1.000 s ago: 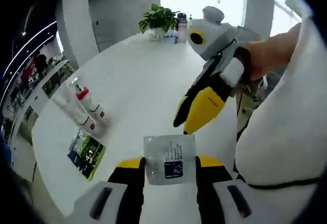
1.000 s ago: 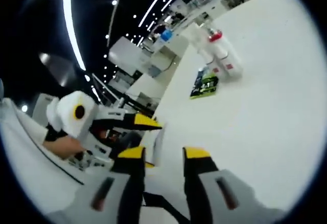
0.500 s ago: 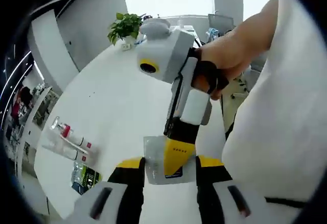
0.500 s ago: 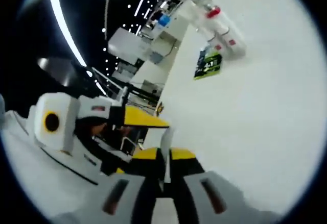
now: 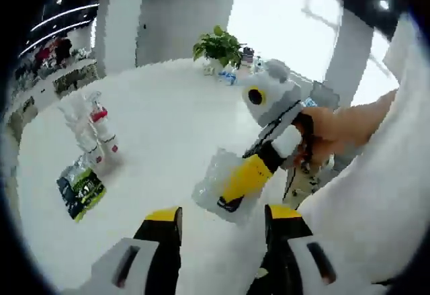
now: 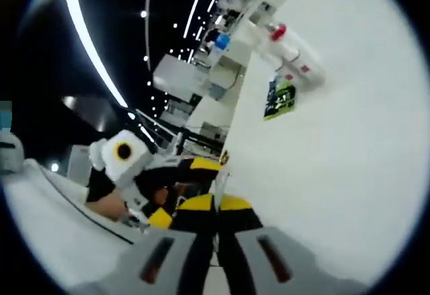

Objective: Arrange the skincare products in the storage area until every visible bottle or jar stands upright without overlapping.

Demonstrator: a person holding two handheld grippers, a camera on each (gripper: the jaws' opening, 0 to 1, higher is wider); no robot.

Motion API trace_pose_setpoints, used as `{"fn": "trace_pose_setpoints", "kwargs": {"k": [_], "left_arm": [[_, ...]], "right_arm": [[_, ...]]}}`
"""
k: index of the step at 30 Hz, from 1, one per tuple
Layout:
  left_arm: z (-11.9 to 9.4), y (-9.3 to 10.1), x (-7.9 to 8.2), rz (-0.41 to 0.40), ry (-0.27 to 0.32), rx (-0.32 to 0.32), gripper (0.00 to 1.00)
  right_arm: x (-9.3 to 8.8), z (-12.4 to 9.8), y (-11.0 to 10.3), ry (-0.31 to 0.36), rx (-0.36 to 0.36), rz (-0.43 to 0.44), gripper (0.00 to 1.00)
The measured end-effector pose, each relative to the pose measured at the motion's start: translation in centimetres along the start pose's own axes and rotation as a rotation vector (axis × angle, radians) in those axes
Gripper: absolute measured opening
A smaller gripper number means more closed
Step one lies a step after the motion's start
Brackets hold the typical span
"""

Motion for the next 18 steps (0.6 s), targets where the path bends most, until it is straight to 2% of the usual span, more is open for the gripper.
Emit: {"fn": "trace_pose_setpoints", "kwargs": {"k": [2,4,6,9,11,15,18], "left_arm": [[-0.1,0.2,0.3,-0.151,0.115,-0.092,0.49],[-0.1,0.3,0.6,-0.211,0.191,-0.138,0.44],[0.0,0.7,0.3,-0.267,0.205,-0.196,0.35],[0.5,0.9,-0.4,-0.302,0.191,-0.216,0.29],[0.8,1.2,-0.5,-0.309,0.193,-0.239,0.19],[0.9,1.5,-0.1,-0.416,0.256,-0.294,0.11],[0.6,1.7,0.2,-0.440,0.282,-0.351,0.01]], "right_arm": [[0.2,-0.1,-0.3,0.012,0.027,0.008,0.00],[0.5,-0.2,-0.7,0.042,0.065,0.032,0.00],[0.8,-0.2,-1.1,0.075,0.104,0.065,0.00],[1.0,-0.3,-1.3,0.109,0.138,0.110,0.00],[1.2,-0.4,-1.6,0.117,0.176,0.135,0.00],[1.3,-0.4,-2.0,0.124,0.187,0.123,0.00],[1.5,-0.5,-2.0,0.136,0.196,0.120,0.01]]}}
Point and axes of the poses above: the point that each gripper's makers call its tool centre point, and the gripper's own axes: z roughly forward along the fingers, y roughly to its right, x roughly out of its top, the point moved 6 cm from there along -z, roughly backward along the fingers, and after that the axes turned 14 degrees about -x, right-handed, at the moved point
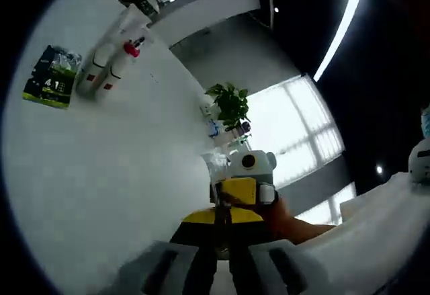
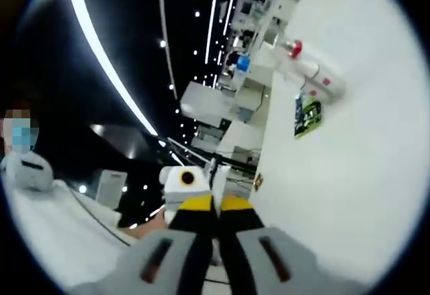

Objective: Arrange the skincare products in the storage area until every visible bottle or jar stands upright without overlapping.

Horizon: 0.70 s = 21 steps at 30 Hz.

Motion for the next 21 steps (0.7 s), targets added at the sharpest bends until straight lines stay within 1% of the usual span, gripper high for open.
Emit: {"fn": "trace_pose_setpoints", "kwargs": {"k": [3,7,9,10,12,14,15,17,19,21], "left_arm": [[-0.3,0.0,0.3,-0.027,-0.003,-0.016,0.00],[-0.6,0.1,0.2,-0.065,-0.014,-0.021,0.00],[-0.7,0.1,0.2,-0.071,-0.013,-0.021,0.00],[-0.8,0.1,0.1,-0.086,-0.017,-0.020,0.00],[-0.9,0.0,0.0,-0.101,-0.021,-0.016,0.00],[-0.8,-0.1,-0.3,-0.118,-0.026,-0.011,0.00],[-0.9,-0.2,-0.4,-0.132,-0.025,-0.012,0.00],[-1.0,-0.2,-0.5,-0.145,-0.014,-0.019,0.00],[-1.1,-0.1,-0.5,-0.154,-0.003,-0.027,0.00],[-1.2,0.0,-0.4,-0.159,-0.003,-0.031,0.00]], "right_arm": [[0.1,0.1,-0.5,0.027,0.016,-0.044,0.03],[0.6,0.1,-0.3,0.057,-0.001,-0.051,0.07],[0.8,0.0,-0.2,0.062,-0.003,-0.048,0.06],[0.9,-0.1,-0.2,0.059,-0.007,-0.060,0.06],[0.8,-0.1,-0.4,0.033,-0.003,-0.084,0.02],[0.6,0.0,-0.2,0.026,-0.040,-0.188,0.00],[0.5,0.0,-0.2,0.019,-0.042,-0.197,0.00],[0.5,0.0,-0.3,0.023,-0.030,-0.181,0.00],[0.5,0.1,-0.4,0.031,-0.027,-0.184,0.01],[0.5,0.1,-0.3,0.030,-0.029,-0.167,0.05]]}}
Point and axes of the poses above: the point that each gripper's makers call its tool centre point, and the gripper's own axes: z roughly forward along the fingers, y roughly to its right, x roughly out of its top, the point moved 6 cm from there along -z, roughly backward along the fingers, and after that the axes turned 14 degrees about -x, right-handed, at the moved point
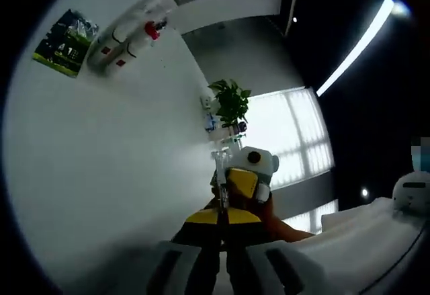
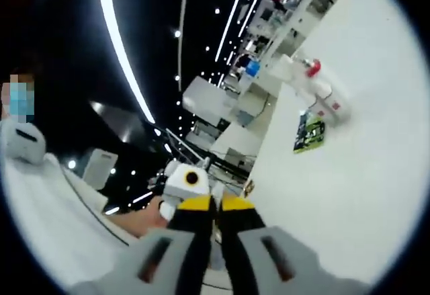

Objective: Arrange the skincare products in the storage area until every visible bottle or jar stands upright without overlapping.

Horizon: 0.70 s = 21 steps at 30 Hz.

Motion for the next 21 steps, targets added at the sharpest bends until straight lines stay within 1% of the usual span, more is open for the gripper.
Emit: {"fn": "trace_pose_setpoints", "kwargs": {"k": [1,3,4,5,6,7,8,10,11,12,13,17,19,20,21], "left_arm": [[-0.07,0.13,-0.03,0.002,-0.013,-0.006,0.00],[-0.09,0.15,-0.10,0.001,-0.023,-0.008,0.00],[-0.10,0.15,-0.24,-0.004,-0.030,-0.006,0.00],[-0.10,0.14,-0.31,-0.007,-0.034,-0.004,0.00],[-0.05,0.11,-0.30,-0.002,-0.031,-0.008,0.00],[-0.01,0.08,-0.34,-0.002,-0.032,-0.006,0.00],[-0.01,0.07,-0.38,0.004,-0.030,-0.006,0.00],[0.07,0.09,-0.32,0.012,0.001,-0.019,0.01],[0.08,0.10,-0.29,0.006,0.011,-0.025,0.01],[-0.09,0.16,-0.26,-0.016,0.023,-0.048,0.01],[-0.25,0.11,-0.17,-0.013,0.033,-0.050,0.01],[-0.54,0.20,-0.09,-0.015,0.041,-0.054,0.01],[-0.72,0.25,0.05,-0.012,0.043,-0.055,0.01],[-0.83,0.30,0.15,-0.012,0.045,-0.057,0.01],[-0.87,0.36,0.25,-0.007,0.052,-0.061,0.00]], "right_arm": [[0.21,-0.02,0.15,0.012,0.002,0.050,0.07],[0.36,-0.21,0.43,0.015,0.009,0.061,0.05],[0.31,-0.34,0.32,0.005,0.023,0.056,0.01],[0.23,-0.37,0.20,-0.001,0.026,0.053,0.00],[0.18,-0.30,0.32,0.001,0.007,0.024,0.00],[0.15,-0.30,0.21,-0.001,0.014,0.029,0.00],[0.18,-0.30,0.29,-0.005,0.021,0.057,0.00],[0.31,-0.34,0.52,0.004,0.022,0.081,0.00],[0.41,-0.37,0.49,0.009,0.032,0.092,0.00],[0.42,-0.35,0.46,0.009,0.034,0.096,0.00],[0.47,-0.34,0.29,0.016,0.034,0.101,0.00],[0.53,-0.06,0.16,0.017,0.036,0.092,0.00],[0.62,0.03,-0.05,0.026,0.051,0.088,0.01],[0.69,0.15,-0.06,0.028,0.055,0.102,0.02],[0.62,0.28,0.06,0.013,0.052,0.128,0.05]]}}
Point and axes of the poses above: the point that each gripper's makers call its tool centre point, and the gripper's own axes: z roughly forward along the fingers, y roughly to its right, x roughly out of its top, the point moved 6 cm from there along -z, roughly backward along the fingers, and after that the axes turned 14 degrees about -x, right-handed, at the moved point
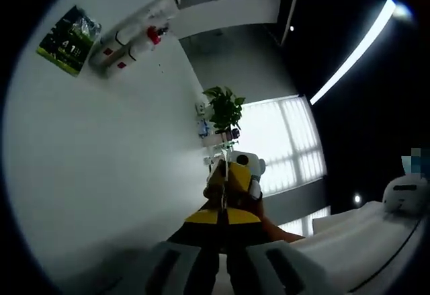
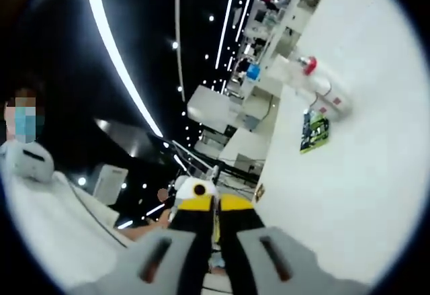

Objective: Arrange the skincare products in the storage area until every visible bottle or jar stands upright without overlapping.

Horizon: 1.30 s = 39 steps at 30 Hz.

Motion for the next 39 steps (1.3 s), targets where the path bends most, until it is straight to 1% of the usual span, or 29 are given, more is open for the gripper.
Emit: {"fn": "trace_pose_setpoints", "kwargs": {"k": [1,2,3,4,5,7,10,14,15,16,17,18,19,20,22,23,25,27,28,30,32,34,36,37,39], "left_arm": [[0.0,0.0,0.1,0.000,0.008,-0.001,0.00],[0.0,0.0,0.3,-0.006,0.021,0.001,0.00],[0.0,0.0,0.4,-0.006,0.026,0.003,0.00],[0.1,0.0,0.5,-0.011,0.034,0.003,0.00],[0.2,0.0,0.6,-0.015,0.039,0.006,0.00],[0.4,-0.3,0.5,-0.019,0.033,0.044,0.00],[0.6,-0.4,0.5,-0.029,0.046,0.048,0.01],[1.3,-0.2,0.4,-0.040,0.068,0.058,0.01],[1.6,0.0,0.3,-0.038,0.065,0.056,0.01],[1.8,0.2,0.3,-0.035,0.067,0.057,0.01],[2.2,0.3,0.3,-0.033,0.067,0.060,0.00],[2.3,0.3,0.3,-0.029,0.067,0.065,0.00],[2.6,0.1,0.3,-0.025,0.069,0.080,0.00],[2.8,0.1,0.3,-0.025,0.068,0.086,0.00],[3.4,0.0,0.2,-0.031,0.063,0.094,0.00],[3.6,-0.1,0.1,-0.025,0.060,0.102,0.00],[3.8,-0.2,0.1,-0.020,0.056,0.116,0.01],[4.0,-0.4,0.0,-0.013,0.063,0.133,0.01],[4.0,-0.6,0.0,-0.011,0.076,0.144,0.02],[3.8,-0.6,0.0,-0.018,0.086,0.139,0.01],[3.7,-0.3,0.1,-0.016,0.086,0.124,0.00],[3.4,-0.2,0.4,-0.001,0.078,0.137,0.00],[3.0,-0.2,0.6,0.002,0.080,0.139,0.00],[2.8,-0.2,0.8,0.009,0.086,0.139,0.00],[1.9,-0.1,1.2,0.023,0.105,0.136,0.00]], "right_arm": [[-0.1,0.1,0.0,-0.014,0.000,0.005,0.11],[-0.3,0.2,0.1,-0.027,0.000,-0.004,0.11],[-0.4,0.2,0.0,-0.034,0.004,-0.010,0.09],[-0.8,0.1,-0.1,-0.057,0.013,-0.048,0.06],[-0.9,0.1,0.0,-0.061,0.004,-0.065,0.06],[-0.8,0.0,0.1,-0.067,0.009,-0.068,0.02],[-0.5,-0.3,0.5,-0.074,0.012,-0.086,0.00],[-0.1,-0.7,0.8,-0.088,0.045,-0.060,0.00],[0.0,-0.9,0.8,-0.095,0.065,-0.056,0.01],[0.1,-1.1,0.8,-0.098,0.074,-0.042,0.01],[0.2,-1.3,0.9,-0.111,0.089,-0.002,0.02],[0.4,-1.5,1.3,-0.112,0.085,0.010,0.02],[0.8,-1.8,1.8,-0.097,0.077,0.004,0.03],[1.0,-2.0,2.0,-0.098,0.083,0.004,0.03],[1.3,-2.6,2.2,-0.114,0.102,0.022,0.01],[1.3,-2.8,2.2,-0.116,0.103,0.014,0.00],[1.3,-3.0,2.2,-0.116,0.098,-0.034,0.00],[1.5,-3.1,2.5,-0.127,0.095,-0.017,0.00],[1.6,-3.1,2.5,-0.130,0.097,-0.011,0.00],[1.7,-3.1,2.5,-0.129,0.091,-0.019,0.00],[1.7,-2.8,2.3,-0.127,0.095,-0.024,0.00],[1.7,-2.5,2.1,-0.123,0.094,-0.030,0.01],[1.8,-2.2,2.1,-0.126,0.091,-0.019,0.05],[1.9,-2.2,2.1,-0.122,0.086,-0.020,0.09],[2.3,-2.0,2.1,-0.105,0.082,-0.026,0.10]]}}
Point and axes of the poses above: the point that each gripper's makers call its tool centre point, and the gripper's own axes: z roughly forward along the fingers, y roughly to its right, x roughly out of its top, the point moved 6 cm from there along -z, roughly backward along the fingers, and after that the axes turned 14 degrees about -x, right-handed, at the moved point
